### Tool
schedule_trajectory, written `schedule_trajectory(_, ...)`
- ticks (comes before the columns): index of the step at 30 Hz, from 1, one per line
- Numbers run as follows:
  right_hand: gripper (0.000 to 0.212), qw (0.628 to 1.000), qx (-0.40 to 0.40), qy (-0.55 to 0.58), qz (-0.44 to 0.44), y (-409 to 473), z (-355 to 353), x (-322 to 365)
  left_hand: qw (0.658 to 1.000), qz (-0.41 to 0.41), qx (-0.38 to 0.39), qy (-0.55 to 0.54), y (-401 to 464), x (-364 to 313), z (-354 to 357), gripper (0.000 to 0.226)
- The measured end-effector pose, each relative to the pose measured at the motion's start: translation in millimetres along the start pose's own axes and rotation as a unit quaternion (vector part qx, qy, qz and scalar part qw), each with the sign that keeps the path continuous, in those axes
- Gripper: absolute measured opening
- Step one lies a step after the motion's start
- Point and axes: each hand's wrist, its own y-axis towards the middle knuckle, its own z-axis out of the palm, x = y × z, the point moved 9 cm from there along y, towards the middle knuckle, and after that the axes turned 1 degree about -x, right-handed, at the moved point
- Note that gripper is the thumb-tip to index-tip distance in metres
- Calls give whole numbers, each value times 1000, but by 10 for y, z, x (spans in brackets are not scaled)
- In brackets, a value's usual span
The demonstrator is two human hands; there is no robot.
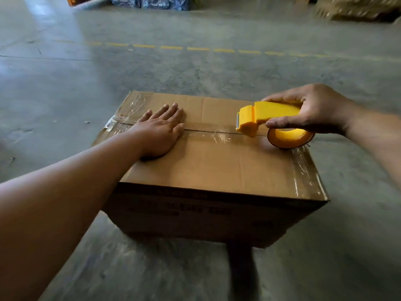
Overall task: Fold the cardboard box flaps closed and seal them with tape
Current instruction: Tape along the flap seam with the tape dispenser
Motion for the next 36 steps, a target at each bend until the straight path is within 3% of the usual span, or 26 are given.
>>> schedule_trajectory(8, 75, 1000, -12, 0, -19, 60, 27, 2, 999, -45, 15, 2, 46, -248, -17, 67)
schedule_trajectory(16, 78, 999, -11, -40, -32, 141, 46, 20, 998, 59, 1, 6, 314, -1244, 48, 62)
schedule_trajectory(24, 77, 998, 16, -55, -30, 139, -15, -42, 997, 64, -10, -38, 266, -1178, 36, 60)
schedule_trajectory(30, 72, 999, 7, -21, 33, -230, -241, -678, 998, 55, -5, -18, 269, -1099, 49, 65)
schedule_trajectory(36, 73, 1000, -6, -10, 23, -228, -240, -809, 999, 38, 4, -9, 291, -1216, 39, 69)
